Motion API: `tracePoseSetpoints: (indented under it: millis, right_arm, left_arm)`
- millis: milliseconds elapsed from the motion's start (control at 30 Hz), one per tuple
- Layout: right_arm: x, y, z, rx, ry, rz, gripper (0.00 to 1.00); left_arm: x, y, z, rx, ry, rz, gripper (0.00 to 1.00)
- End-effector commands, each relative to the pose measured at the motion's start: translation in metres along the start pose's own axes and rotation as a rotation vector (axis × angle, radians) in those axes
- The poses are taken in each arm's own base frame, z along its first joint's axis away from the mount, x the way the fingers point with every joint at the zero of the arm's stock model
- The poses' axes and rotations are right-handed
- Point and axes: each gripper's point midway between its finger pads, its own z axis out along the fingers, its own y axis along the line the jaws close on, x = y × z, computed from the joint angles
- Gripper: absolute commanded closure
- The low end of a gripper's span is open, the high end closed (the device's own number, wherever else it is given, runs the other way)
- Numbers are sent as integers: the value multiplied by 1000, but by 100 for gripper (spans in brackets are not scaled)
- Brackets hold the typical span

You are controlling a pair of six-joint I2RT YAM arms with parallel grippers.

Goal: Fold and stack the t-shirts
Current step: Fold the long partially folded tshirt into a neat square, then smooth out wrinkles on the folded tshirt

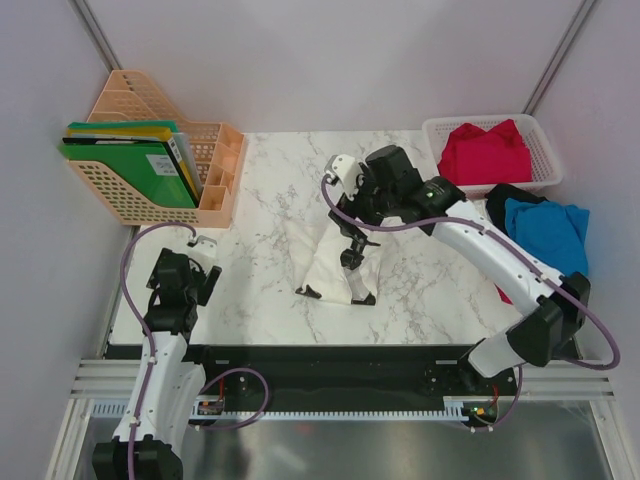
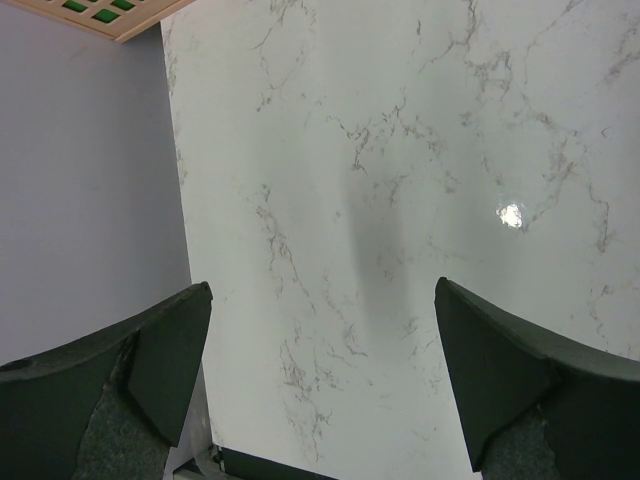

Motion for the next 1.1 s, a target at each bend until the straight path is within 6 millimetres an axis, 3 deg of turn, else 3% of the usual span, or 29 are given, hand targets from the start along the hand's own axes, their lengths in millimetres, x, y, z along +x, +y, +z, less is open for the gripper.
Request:
tracePoseSetpoints:
  millis: [0,33,167,267,400,633,833,1067]
  right_arm:
    - [59,-25,44,31,175,-4,13]
    - [73,-36,53,41,209,16,17]
    - [88,-77,73,99,226,53,19]
    - [86,-108,83,144,212,86,18]
    - [75,-129,93,152,177,123,18]
    - [76,-123,120,69,176,164,19]
    - [68,-109,120,-9,148,179,23]
    - [86,-95,130,-81,187,181,23]
  left_arm:
    - [-6,3,0,-17,-29,-31,0]
    - [-6,4,0,-21,-29,-32,0]
    - [-6,4,-1,-22,-31,-33,0]
    - [-5,4,0,-21,-26,-32,0]
    - [-5,4,0,-20,-27,-32,0]
    - [-4,2,1,-14,-18,-30,0]
    - [-3,2,2,-13,-17,-29,0]
    - [-2,2,3,-13,-10,-26,0]
